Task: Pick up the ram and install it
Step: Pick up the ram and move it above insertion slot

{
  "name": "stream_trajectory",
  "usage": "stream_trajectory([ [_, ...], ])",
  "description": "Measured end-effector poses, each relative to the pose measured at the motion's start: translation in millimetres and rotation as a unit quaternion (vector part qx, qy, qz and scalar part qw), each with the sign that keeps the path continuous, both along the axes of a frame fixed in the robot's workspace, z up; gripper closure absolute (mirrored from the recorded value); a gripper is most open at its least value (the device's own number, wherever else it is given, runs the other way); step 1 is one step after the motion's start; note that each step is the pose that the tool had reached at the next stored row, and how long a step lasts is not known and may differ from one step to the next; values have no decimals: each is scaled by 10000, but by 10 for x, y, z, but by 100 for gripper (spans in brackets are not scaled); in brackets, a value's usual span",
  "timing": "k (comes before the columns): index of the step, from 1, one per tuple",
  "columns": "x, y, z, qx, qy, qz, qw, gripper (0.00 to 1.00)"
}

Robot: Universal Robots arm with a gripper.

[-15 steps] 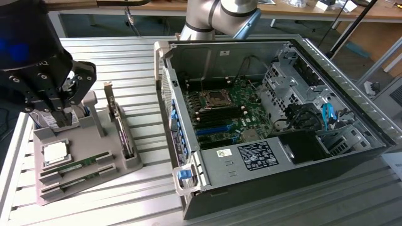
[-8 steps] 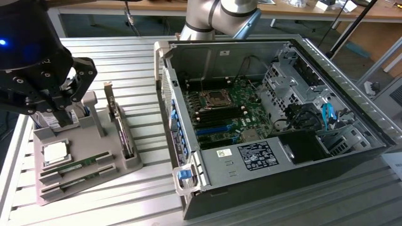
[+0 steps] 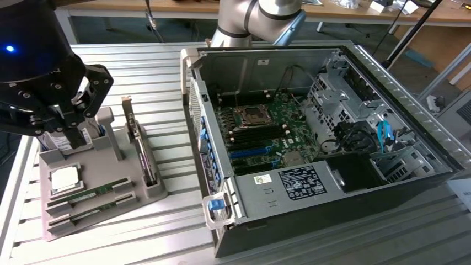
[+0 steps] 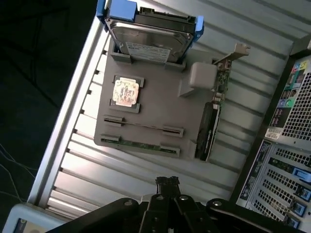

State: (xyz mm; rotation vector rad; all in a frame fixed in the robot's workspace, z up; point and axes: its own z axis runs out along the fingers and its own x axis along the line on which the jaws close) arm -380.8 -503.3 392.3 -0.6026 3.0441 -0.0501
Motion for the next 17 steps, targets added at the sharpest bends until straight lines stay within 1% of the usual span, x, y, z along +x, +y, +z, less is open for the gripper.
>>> stream_trajectory([
  [3,0,0,-1,0,0,237,9997,89],
  [4,0,0,-2,0,0,363,9993,89],
  [5,0,0,-2,0,0,528,9986,89],
  [7,0,0,-5,0,0,915,9958,89],
  [9,0,0,-6,0,0,1159,9933,89],
  [10,0,0,-7,0,0,1239,9923,89],
  [11,0,0,-9,0,0,1370,9906,89],
  [12,0,0,-11,0,0,1556,9878,89],
  [14,0,0,-12,0,0,1735,9848,89],
  [16,0,0,-16,0,0,2033,9791,89],
  [17,0,0,-16,0,0,2108,9775,89],
])
